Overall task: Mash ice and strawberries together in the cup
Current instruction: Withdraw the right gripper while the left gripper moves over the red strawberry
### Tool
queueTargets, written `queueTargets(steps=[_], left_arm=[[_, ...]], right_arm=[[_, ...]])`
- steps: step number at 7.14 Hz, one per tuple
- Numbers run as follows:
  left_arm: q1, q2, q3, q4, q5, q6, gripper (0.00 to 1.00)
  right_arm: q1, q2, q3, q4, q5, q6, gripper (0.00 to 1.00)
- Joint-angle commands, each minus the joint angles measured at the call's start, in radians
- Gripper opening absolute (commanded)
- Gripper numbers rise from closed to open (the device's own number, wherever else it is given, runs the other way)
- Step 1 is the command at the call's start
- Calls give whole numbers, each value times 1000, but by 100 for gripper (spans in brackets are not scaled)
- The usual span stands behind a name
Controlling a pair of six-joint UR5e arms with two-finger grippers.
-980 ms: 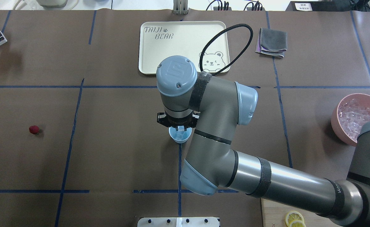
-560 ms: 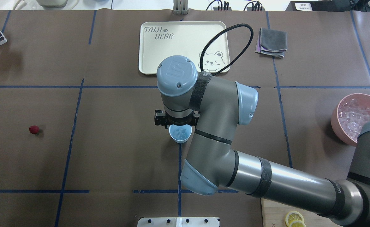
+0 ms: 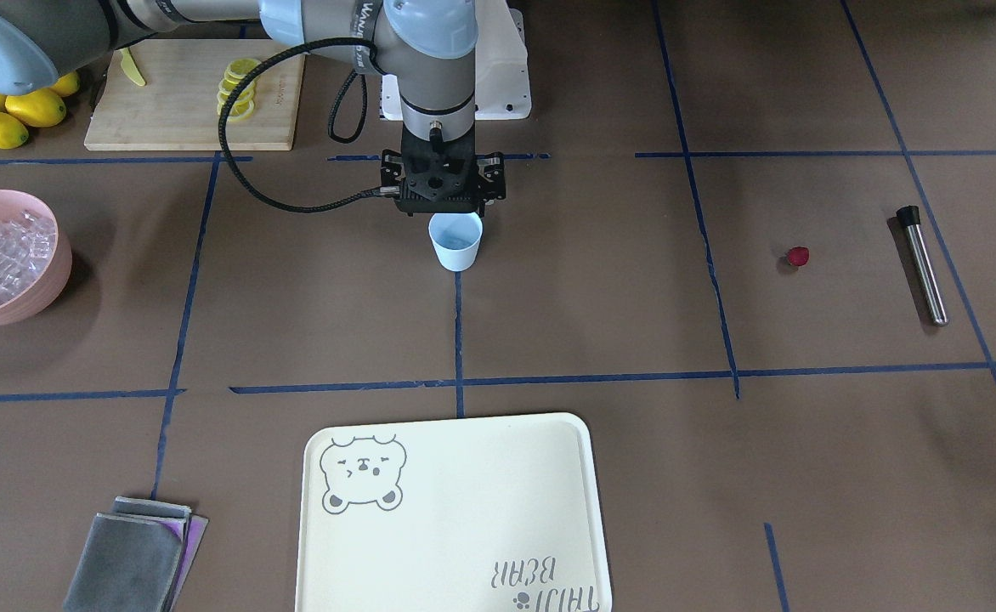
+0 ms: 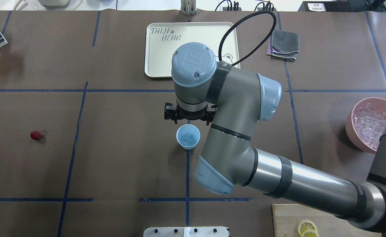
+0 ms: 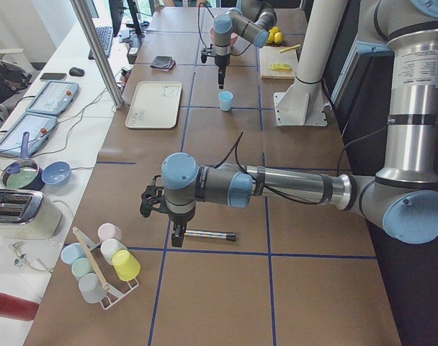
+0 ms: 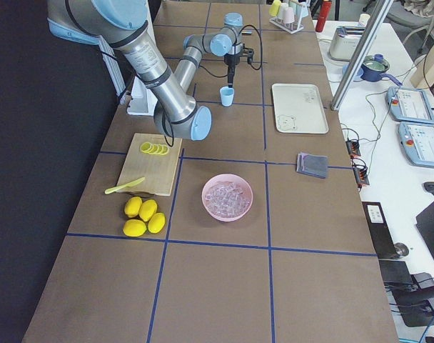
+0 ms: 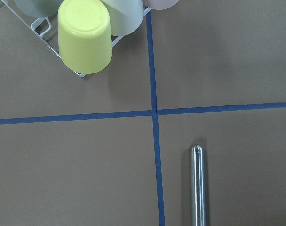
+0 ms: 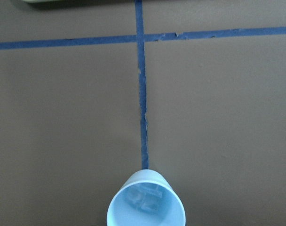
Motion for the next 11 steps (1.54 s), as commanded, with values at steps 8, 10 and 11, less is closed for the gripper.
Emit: queueTargets(steps=[8,10,11], left_arm=[[584,129,-314,-298,264,-905,100],[678,141,-240,-442,344,-1005,100],[715,139,-214,-465,379,-1033,100]], right_arm=[[642,-520,186,37,290,-813,99],[793,-674,160,106,352,-1027,99],[848,-702,141,109,358,-1107,99]])
